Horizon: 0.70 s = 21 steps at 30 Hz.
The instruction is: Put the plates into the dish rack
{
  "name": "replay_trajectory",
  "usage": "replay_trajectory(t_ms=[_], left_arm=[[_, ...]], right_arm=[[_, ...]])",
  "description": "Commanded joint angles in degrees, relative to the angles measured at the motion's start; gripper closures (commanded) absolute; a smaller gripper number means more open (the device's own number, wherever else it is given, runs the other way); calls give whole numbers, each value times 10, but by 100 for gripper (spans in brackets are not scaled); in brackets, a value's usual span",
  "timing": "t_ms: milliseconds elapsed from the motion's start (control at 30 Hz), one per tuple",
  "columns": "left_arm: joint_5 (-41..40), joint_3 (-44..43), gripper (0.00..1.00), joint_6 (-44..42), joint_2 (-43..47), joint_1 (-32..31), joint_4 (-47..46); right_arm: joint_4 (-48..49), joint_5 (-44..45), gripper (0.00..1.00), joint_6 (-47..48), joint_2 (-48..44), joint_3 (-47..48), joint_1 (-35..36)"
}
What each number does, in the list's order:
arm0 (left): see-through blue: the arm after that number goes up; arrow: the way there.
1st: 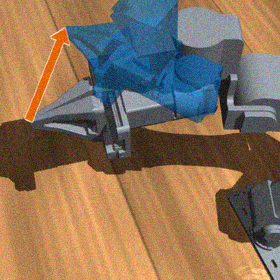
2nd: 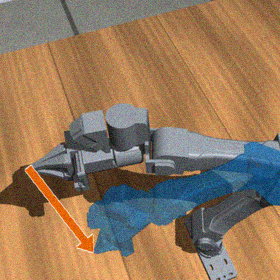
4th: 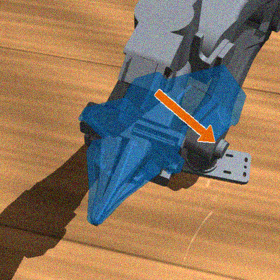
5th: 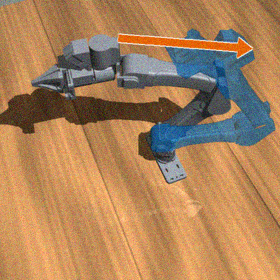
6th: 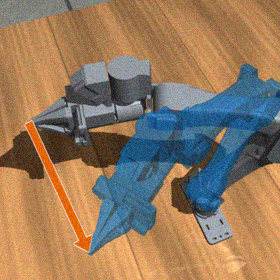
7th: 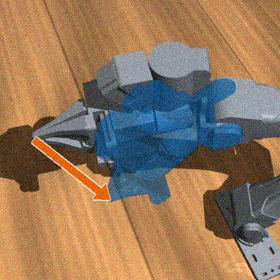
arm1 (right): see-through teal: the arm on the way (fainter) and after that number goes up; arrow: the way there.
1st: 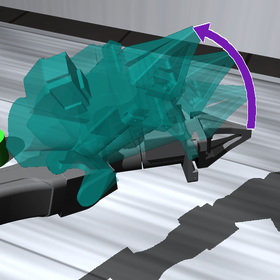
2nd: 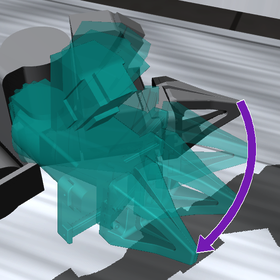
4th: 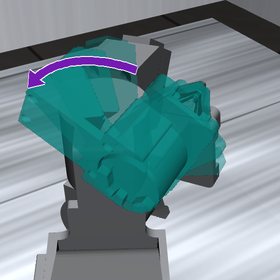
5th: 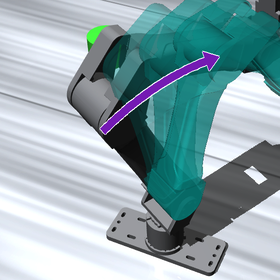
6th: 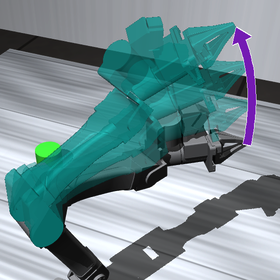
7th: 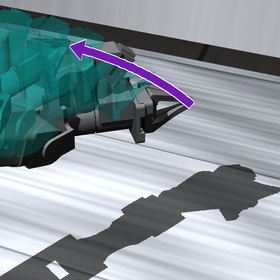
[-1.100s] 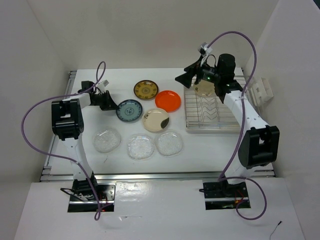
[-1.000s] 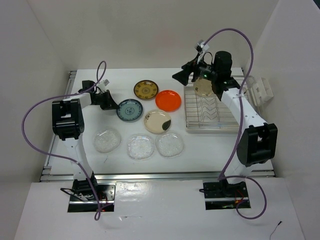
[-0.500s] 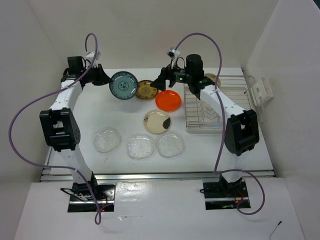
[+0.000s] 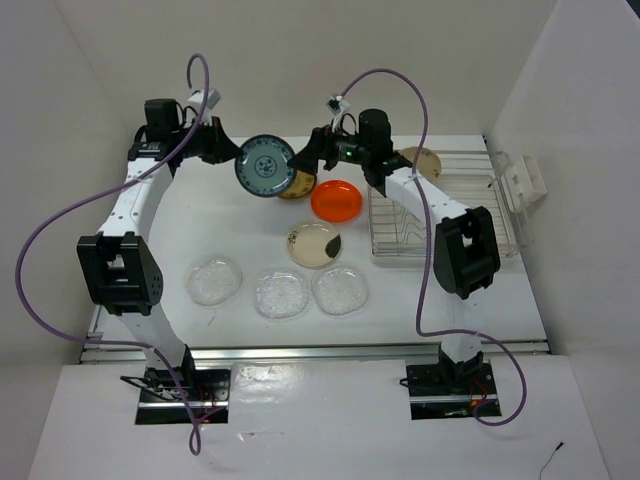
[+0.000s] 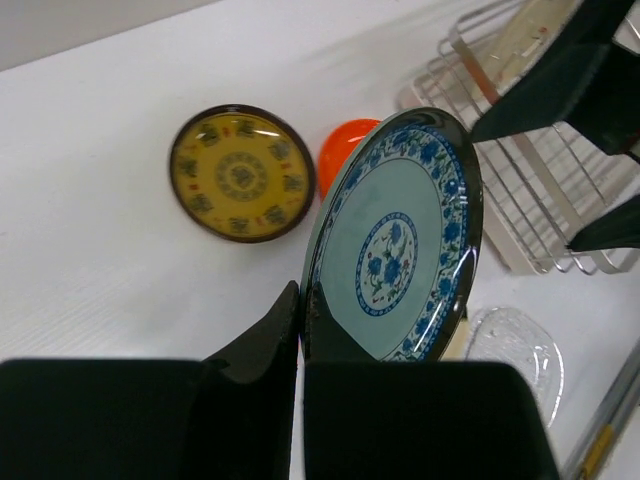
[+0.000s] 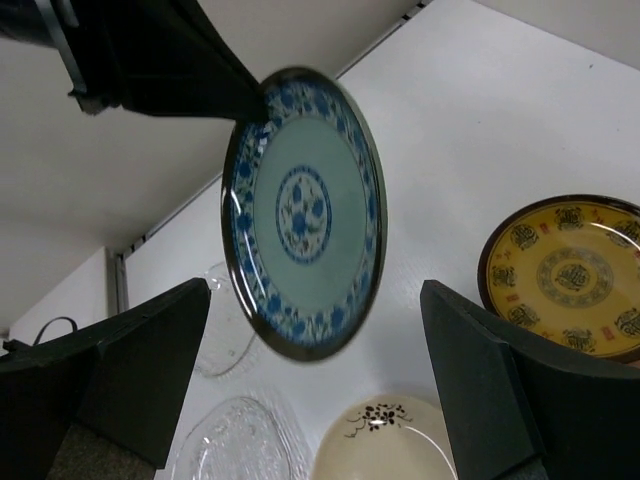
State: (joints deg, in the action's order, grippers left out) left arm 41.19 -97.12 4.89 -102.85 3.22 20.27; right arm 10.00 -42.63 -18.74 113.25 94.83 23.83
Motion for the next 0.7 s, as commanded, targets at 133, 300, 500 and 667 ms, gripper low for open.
replay_trajectory(t_ms=[133, 300, 500, 667], left_arm=[[26, 11, 100, -1, 48, -39, -15], [26, 11, 100, 6, 55, -39, -21], [13, 16, 74, -7, 60, -39, -7], [-7, -3, 0, -43, 77, -33, 27]], right_arm=[[47, 4, 14, -26, 27, 35, 23], [13, -7, 65, -2, 32, 47, 23], [-77, 24, 100, 125, 2, 83, 23], [-90, 127, 100, 307, -99, 49, -11]])
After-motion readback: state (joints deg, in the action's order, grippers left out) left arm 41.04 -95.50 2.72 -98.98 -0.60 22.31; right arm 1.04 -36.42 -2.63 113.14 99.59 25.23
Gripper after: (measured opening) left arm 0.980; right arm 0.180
